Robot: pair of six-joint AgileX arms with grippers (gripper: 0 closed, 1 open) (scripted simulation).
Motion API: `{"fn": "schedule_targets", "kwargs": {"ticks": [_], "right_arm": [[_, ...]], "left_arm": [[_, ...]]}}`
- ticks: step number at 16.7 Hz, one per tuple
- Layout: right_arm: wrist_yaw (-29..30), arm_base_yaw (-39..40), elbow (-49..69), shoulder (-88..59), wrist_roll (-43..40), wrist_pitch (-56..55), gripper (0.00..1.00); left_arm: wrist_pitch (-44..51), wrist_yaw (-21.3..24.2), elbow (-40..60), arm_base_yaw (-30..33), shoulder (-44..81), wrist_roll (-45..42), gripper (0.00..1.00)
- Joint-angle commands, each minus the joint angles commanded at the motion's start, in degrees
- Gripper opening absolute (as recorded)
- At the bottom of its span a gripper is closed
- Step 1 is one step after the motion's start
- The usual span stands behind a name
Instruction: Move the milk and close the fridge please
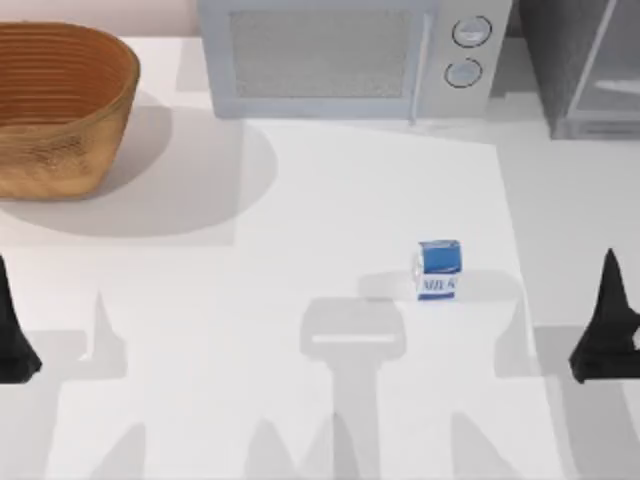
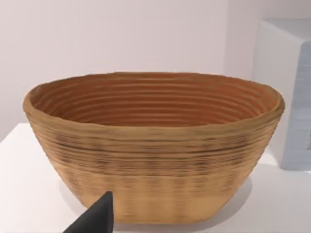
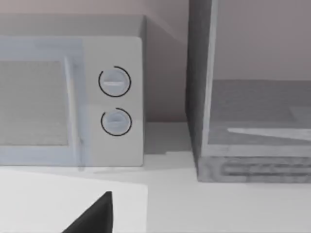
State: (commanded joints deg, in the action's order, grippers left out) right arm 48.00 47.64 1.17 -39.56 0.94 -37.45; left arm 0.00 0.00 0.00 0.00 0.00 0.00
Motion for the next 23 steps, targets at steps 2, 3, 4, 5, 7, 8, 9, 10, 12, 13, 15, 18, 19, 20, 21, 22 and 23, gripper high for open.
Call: {"fn": "schedule_targets", "kwargs": {"ticks": [2,3,4,5,7,8,9,10,12,13,15,18,19,20,21,22,23], "right_arm": [[3.6,3.7,0.1,-3.1,0.1,-3.0,1.0],[4.6,4.7,0.2,-4.0,0.1,-3.9,1.0],[5.1,5.2,0.2,-4.4,0.1,-4.3,1.0],[5.2,5.3,0.2,-4.4,0.1,-4.4,1.0],[5.2,5.3,0.2,-4.4,0.1,-4.4,1.0],[5.0,5.1,0.0,-4.3,0.1,-4.2,1.0],[5.0,5.1,0.0,-4.3,0.1,-4.2,1.0],[4.9,5.3,0.3,-4.9,0.2,-4.8,1.0],[4.4,6.1,1.5,-7.9,0.7,-7.2,1.0],[4.2,6.4,2.3,-10.2,1.0,-8.9,1.0],[3.9,6.9,4.3,-16.4,1.5,-13.0,1.0],[3.9,6.8,7.6,-28.6,2.2,-20.4,1.0],[3.9,6.7,8.8,-33.2,2.5,-23.0,1.0],[3.9,6.5,10.0,-38.0,2.7,-25.8,1.0],[3.8,6.2,11.3,-42.8,3.0,-28.6,1.0],[3.7,6.0,12.6,-47.7,3.3,-31.4,1.0],[3.5,5.7,13.9,-52.5,3.6,-34.2,1.0]], "left_arm": [[0.0,0.0,0.0,0.0,0.0,0.0,1.0],[0.0,0.0,0.0,0.0,0.0,0.0,1.0],[0.0,0.0,0.0,0.0,0.0,0.0,1.0],[0.0,0.0,0.0,0.0,0.0,0.0,1.0],[0.0,0.0,0.0,0.0,0.0,0.0,1.0],[0.0,0.0,0.0,0.0,0.0,0.0,1.0],[0.0,0.0,0.0,0.0,0.0,0.0,1.0],[0.0,0.0,0.0,0.0,0.0,0.0,1.0],[0.0,0.0,0.0,0.0,0.0,0.0,1.0],[0.0,0.0,0.0,0.0,0.0,0.0,1.0],[0.0,0.0,0.0,0.0,0.0,0.0,1.0],[0.0,0.0,0.0,0.0,0.0,0.0,1.0],[0.0,0.0,0.0,0.0,0.0,0.0,1.0],[0.0,0.0,0.0,0.0,0.0,0.0,1.0],[0.0,0.0,0.0,0.0,0.0,0.0,1.0],[0.0,0.0,0.0,0.0,0.0,0.0,1.0],[0.0,0.0,0.0,0.0,0.0,0.0,1.0]]}}
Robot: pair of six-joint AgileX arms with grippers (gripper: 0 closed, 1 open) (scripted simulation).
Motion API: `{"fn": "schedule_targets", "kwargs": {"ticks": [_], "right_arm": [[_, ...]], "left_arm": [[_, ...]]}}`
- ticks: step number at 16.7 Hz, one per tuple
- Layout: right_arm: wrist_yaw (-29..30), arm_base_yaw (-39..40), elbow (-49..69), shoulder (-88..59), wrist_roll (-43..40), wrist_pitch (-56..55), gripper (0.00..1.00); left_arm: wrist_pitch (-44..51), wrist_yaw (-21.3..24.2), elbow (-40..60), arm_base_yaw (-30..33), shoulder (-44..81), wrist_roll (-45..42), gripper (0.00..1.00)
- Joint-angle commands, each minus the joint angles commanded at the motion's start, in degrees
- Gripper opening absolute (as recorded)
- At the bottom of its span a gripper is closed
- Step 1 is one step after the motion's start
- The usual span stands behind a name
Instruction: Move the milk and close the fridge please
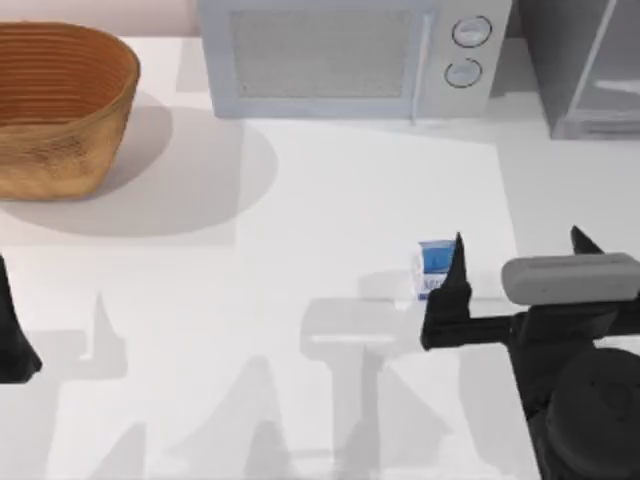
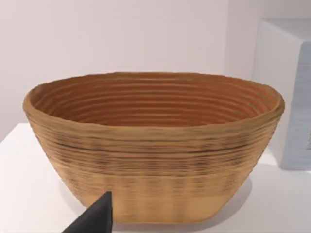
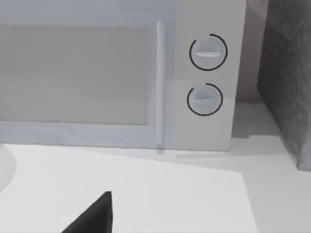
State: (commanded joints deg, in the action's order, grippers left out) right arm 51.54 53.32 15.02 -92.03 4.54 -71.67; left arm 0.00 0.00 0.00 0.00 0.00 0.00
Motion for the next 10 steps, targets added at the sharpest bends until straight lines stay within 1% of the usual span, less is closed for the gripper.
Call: {"fn": "schedule_targets", "kwargs": {"ticks": [6,10], "right_arm": [[-2.1,-1.5,7.1,-24.8,1.8,-14.6,1.0],[-3.6,-2.1,10.0,-33.9,2.5,-20.1,1.0]], "left_arm": [[0.0,0.0,0.0,0.0,0.0,0.0,1.0],[0.0,0.0,0.0,0.0,0.0,0.0,1.0]]}}
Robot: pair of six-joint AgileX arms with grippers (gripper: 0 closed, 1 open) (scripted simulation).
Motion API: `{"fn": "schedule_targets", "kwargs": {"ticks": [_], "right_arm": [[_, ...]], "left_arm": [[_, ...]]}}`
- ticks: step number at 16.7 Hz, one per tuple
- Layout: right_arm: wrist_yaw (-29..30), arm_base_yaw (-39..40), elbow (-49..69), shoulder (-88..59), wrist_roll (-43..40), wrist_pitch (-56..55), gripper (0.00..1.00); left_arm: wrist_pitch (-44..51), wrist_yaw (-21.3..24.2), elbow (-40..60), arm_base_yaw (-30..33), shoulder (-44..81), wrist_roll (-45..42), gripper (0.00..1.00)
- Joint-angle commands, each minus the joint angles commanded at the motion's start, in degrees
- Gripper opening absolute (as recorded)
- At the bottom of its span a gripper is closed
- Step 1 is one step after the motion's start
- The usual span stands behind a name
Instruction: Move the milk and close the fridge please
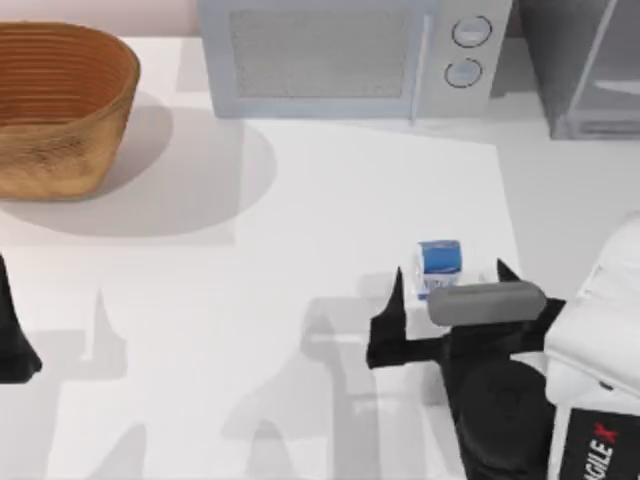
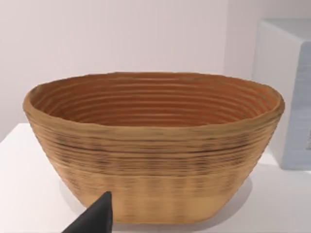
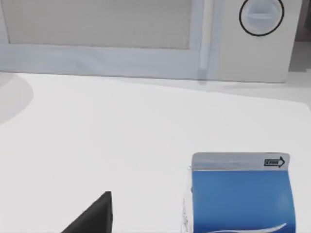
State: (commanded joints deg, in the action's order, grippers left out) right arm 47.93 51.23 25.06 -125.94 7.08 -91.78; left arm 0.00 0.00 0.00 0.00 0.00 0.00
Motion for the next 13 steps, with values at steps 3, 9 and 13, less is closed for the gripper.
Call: {"fn": "schedule_targets", "kwargs": {"ticks": [3,9,13], "right_arm": [[-0.3,-0.1,0.4,-1.2,0.1,-0.8,1.0],[-1.6,-1.4,2.1,-1.7,-0.2,0.2,1.0],[-5.4,-5.3,6.6,-3.3,-1.0,2.5,1.0]], "left_arm": [[0.0,0.0,0.0,0.0,0.0,0.0,1.0],[0.0,0.0,0.0,0.0,0.0,0.0,1.0],[0.0,0.0,0.0,0.0,0.0,0.0,1.0]]}}
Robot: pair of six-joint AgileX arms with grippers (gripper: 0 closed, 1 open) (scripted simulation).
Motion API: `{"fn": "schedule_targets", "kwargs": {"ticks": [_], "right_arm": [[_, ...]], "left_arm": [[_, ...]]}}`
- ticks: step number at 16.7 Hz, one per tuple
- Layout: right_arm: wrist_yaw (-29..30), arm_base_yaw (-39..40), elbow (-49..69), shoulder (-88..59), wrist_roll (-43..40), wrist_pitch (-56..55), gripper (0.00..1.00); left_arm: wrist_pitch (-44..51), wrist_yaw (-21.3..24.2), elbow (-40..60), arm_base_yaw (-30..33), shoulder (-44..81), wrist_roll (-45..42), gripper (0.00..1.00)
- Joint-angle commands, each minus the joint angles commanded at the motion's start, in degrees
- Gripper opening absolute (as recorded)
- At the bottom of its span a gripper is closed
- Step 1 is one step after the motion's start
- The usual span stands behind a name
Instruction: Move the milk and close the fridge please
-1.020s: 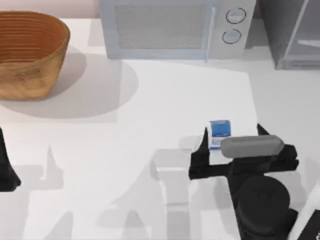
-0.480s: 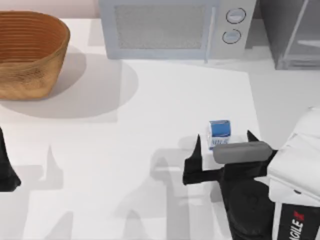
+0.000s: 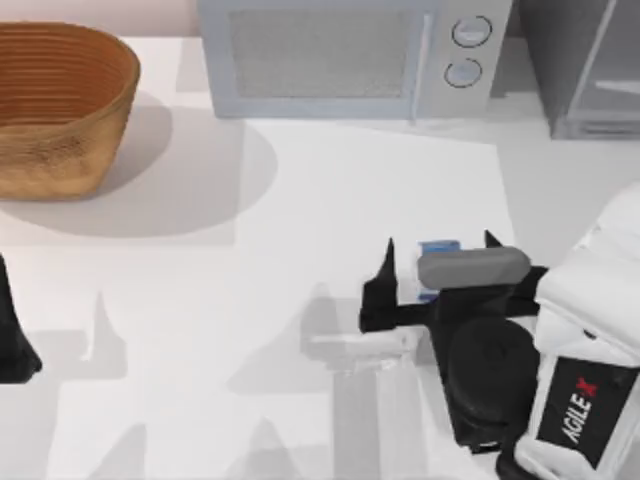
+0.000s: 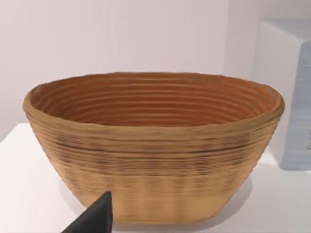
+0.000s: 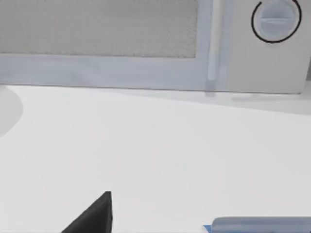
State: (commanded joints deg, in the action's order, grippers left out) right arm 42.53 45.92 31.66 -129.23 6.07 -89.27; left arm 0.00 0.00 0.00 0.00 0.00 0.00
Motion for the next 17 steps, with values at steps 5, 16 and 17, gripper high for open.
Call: {"fn": "schedule_targets", "kwargs": {"ticks": [5,16,17], "right_arm": [[-0.6,-0.6,0.7,-0.3,-0.1,0.4,1.0],[-0.6,-0.6,0.7,-0.3,-0.1,0.4,0.17],[-0.6,-0.6,0.7,-0.3,-0.1,0.4,0.1]], "left_arm": [[0.0,0.0,0.0,0.0,0.0,0.0,1.0],[0.0,0.0,0.0,0.0,0.0,0.0,1.0],[0.0,0.0,0.0,0.0,0.0,0.0,1.0]]}}
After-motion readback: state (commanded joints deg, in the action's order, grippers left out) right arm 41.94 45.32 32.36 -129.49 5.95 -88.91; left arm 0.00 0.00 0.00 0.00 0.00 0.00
